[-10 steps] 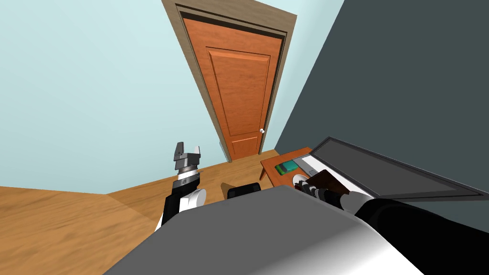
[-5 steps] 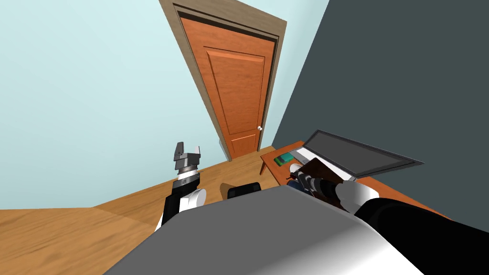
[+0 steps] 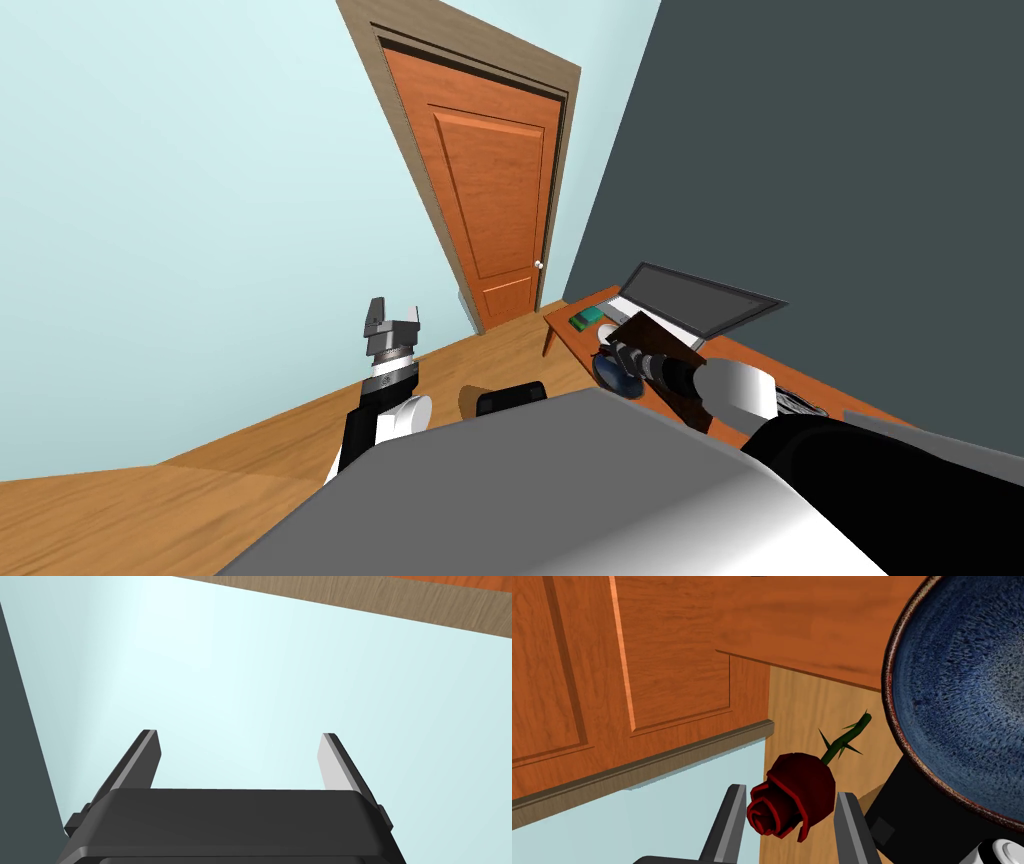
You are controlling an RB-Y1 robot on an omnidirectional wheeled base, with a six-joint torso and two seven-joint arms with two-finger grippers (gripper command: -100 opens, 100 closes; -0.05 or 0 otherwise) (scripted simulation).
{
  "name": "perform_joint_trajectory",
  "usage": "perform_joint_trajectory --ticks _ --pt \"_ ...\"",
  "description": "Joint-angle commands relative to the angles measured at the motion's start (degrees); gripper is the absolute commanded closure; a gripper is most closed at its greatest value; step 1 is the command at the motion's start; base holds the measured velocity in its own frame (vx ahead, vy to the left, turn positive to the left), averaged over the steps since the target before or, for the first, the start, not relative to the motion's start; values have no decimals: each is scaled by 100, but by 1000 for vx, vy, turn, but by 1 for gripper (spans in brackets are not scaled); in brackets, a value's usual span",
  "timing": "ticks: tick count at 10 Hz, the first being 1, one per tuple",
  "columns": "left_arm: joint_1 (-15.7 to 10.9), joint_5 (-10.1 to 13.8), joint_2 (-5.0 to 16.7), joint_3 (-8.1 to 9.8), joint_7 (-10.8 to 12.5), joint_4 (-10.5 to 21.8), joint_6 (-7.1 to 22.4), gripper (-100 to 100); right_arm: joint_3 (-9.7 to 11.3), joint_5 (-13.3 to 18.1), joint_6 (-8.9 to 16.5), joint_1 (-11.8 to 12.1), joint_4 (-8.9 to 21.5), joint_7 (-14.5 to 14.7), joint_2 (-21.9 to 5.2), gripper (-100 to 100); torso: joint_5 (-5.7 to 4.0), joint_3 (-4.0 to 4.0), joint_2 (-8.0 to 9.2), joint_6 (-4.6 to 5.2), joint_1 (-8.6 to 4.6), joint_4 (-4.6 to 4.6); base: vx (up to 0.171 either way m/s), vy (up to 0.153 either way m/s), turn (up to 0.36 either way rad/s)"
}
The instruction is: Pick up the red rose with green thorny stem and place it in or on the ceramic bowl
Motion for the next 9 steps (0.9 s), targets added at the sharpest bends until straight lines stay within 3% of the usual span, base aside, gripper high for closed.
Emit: perform_joint_trajectory --ticks 1,3,9 --pt "0 0 0 0 0 0 0 0 -58 99 80 -90 8 53 -161 100 0 0 0 0 0 0 -119 64 -31" --pt "0 0 1 1 0 0 0 0 -183 318 33 -115 -6 174 -383 100 -6 0 1 -2 -35 0 -154 -10 54" --pt "0 0 2 1 0 0 0 0 -479 997 -330 -111 54 527 -889 100 -11 1 0 -6 -73 1 -151 -79 133"
